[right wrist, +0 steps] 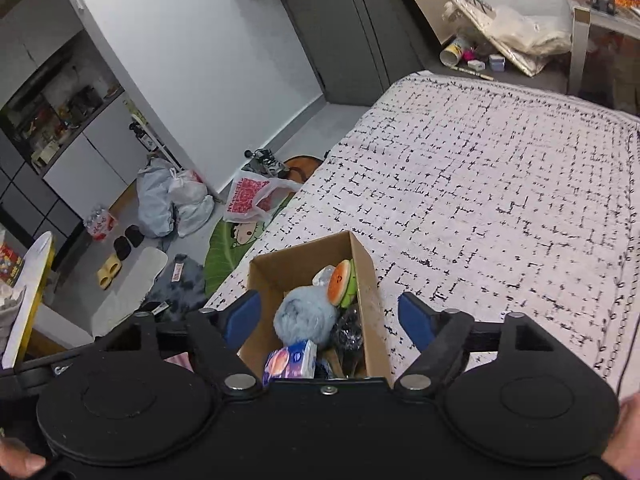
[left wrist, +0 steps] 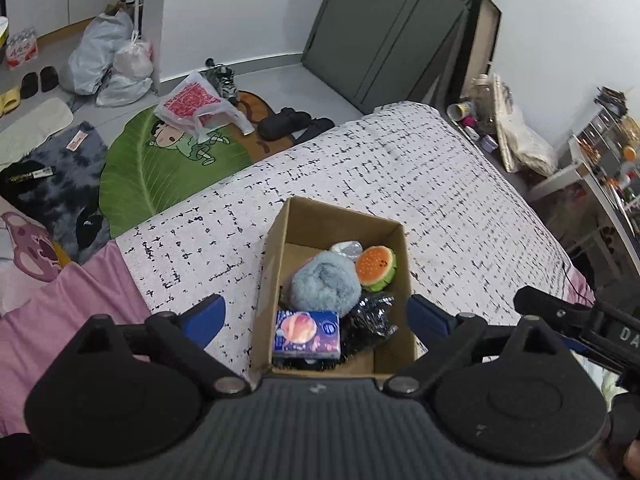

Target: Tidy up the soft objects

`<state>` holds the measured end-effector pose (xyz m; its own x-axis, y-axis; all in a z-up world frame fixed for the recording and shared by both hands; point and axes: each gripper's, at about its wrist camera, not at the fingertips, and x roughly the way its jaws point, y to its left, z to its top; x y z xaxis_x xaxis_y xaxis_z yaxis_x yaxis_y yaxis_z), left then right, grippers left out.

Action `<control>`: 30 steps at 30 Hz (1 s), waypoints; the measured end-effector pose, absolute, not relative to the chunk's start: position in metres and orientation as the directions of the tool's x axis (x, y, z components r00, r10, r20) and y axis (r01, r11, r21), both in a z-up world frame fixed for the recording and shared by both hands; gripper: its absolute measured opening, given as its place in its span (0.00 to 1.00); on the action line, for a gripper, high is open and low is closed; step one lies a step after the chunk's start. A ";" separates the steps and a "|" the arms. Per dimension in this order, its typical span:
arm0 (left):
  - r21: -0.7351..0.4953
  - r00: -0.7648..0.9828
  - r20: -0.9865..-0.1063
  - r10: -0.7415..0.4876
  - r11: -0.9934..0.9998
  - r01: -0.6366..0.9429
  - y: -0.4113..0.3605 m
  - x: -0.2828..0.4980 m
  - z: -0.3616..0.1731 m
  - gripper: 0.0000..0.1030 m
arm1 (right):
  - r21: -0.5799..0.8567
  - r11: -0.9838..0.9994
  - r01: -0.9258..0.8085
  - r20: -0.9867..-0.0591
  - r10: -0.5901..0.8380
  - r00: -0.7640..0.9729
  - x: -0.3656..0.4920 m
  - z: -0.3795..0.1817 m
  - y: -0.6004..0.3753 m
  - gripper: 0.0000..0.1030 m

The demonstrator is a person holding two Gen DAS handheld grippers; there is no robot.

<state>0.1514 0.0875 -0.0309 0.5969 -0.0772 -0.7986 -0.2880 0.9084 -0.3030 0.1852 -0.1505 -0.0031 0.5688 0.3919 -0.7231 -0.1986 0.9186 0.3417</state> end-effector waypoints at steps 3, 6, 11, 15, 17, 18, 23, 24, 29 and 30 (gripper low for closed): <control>-0.292 0.606 -0.792 -0.075 0.918 -0.267 0.082 0.140 -0.023 0.94 | 0.343 0.916 -0.210 -0.713 0.399 0.577 0.172 0.006 -0.156 0.85; -0.288 0.619 -0.782 -0.072 0.923 -0.256 0.078 0.128 -0.015 0.94 | 0.333 0.916 -0.223 -0.703 0.399 0.589 0.157 0.015 -0.159 0.91; -0.273 0.634 -0.770 -0.070 0.934 -0.229 0.068 0.106 -0.003 0.94 | 0.329 0.910 -0.252 -0.690 0.413 0.595 0.135 0.026 -0.162 1.00; -0.247 0.640 -0.767 -0.052 0.944 -0.218 0.062 0.093 0.008 0.95 | 0.313 0.912 -0.264 -0.689 0.409 0.598 0.119 0.031 -0.164 1.00; -0.233 0.643 -0.765 -0.046 0.949 -0.210 0.060 0.086 0.012 0.96 | 0.314 0.912 -0.263 -0.690 0.410 0.597 0.112 0.033 -0.167 1.00; -0.224 0.645 -0.763 -0.040 0.952 -0.207 0.058 0.083 0.014 0.97 | 0.321 0.910 -0.261 -0.689 0.414 0.595 0.109 0.034 -0.168 1.00; -0.203 0.651 -0.758 -0.027 0.959 -0.197 0.053 0.069 0.023 0.99 | 0.333 0.908 -0.254 -0.677 0.418 0.606 0.094 0.043 -0.178 1.00; -0.199 0.651 -0.759 -0.024 0.960 -0.197 0.052 0.066 0.025 0.99 | 0.340 0.906 -0.252 -0.671 0.421 0.610 0.092 0.044 -0.181 1.00; -0.164 0.658 -0.753 0.008 0.966 -0.200 0.050 0.049 0.034 0.99 | 0.363 0.899 -0.247 -0.663 0.435 0.609 0.078 0.046 -0.189 1.00; -0.161 0.660 -0.751 0.012 0.966 -0.201 0.051 0.046 0.035 0.99 | 0.363 0.899 -0.247 -0.665 0.435 0.607 0.075 0.046 -0.190 1.00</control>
<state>0.0460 0.0512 0.0354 0.6604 0.0118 -0.7508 -0.2006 0.9663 -0.1612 0.0755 -0.1902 0.0456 0.6073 0.4351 -0.6647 -0.2466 0.8986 0.3628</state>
